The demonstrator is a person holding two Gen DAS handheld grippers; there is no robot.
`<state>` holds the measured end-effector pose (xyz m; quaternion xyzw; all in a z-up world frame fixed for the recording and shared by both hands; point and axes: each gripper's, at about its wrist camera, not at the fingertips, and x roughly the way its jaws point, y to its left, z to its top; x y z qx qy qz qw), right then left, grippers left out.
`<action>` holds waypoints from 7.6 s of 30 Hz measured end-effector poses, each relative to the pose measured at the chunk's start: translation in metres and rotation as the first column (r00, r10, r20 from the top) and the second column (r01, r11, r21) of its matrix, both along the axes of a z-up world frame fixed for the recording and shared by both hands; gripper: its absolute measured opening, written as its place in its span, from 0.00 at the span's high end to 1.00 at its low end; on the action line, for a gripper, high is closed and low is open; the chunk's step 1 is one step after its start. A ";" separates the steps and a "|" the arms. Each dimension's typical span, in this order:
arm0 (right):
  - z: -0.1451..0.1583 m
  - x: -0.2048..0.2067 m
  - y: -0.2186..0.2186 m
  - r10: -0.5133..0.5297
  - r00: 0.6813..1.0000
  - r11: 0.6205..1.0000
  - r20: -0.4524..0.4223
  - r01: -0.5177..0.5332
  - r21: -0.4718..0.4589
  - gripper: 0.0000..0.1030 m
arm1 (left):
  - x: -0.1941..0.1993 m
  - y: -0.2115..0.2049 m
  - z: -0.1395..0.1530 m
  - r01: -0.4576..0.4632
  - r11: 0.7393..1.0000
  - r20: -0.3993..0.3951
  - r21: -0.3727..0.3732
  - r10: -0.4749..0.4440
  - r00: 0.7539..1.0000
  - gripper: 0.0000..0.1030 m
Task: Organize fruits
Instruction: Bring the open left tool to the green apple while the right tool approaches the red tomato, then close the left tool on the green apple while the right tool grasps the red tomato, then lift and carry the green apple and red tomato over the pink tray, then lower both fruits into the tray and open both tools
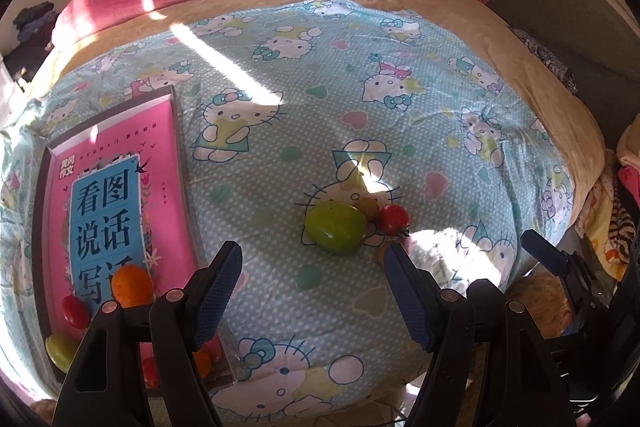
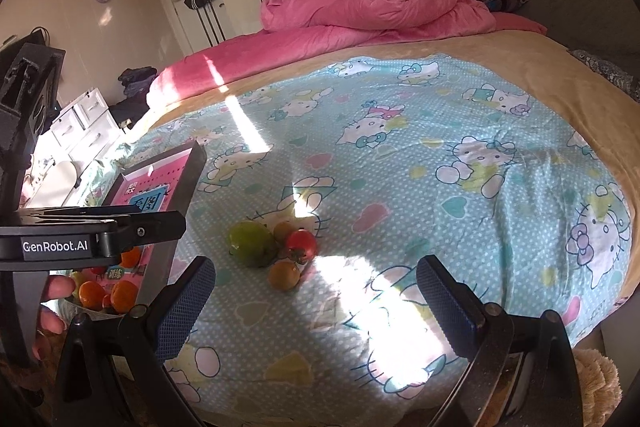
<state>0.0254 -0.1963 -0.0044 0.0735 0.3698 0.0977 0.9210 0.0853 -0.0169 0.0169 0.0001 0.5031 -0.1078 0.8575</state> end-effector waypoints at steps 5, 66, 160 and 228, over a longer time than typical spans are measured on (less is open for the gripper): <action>-0.007 0.003 0.000 0.007 1.000 1.000 -0.023 -0.007 0.005 0.01 | 0.001 -0.003 -0.006 0.005 1.000 -0.010 0.010 -0.005 1.000 0.27; -0.044 0.085 -0.002 0.219 0.959 0.973 -0.180 -0.202 0.109 0.50 | 0.051 -0.041 -0.076 0.192 0.977 -0.093 0.092 -0.184 0.979 0.27; -0.021 0.035 0.022 0.188 0.980 0.981 -0.067 -0.184 0.055 0.72 | 0.011 0.006 -0.030 0.119 0.993 0.007 -0.022 -0.119 0.993 0.44; -0.033 0.002 0.251 0.584 0.803 0.799 -0.118 -0.594 -0.095 0.71 | -0.037 0.222 -0.043 -0.347 0.938 -0.065 -0.004 0.346 0.936 0.44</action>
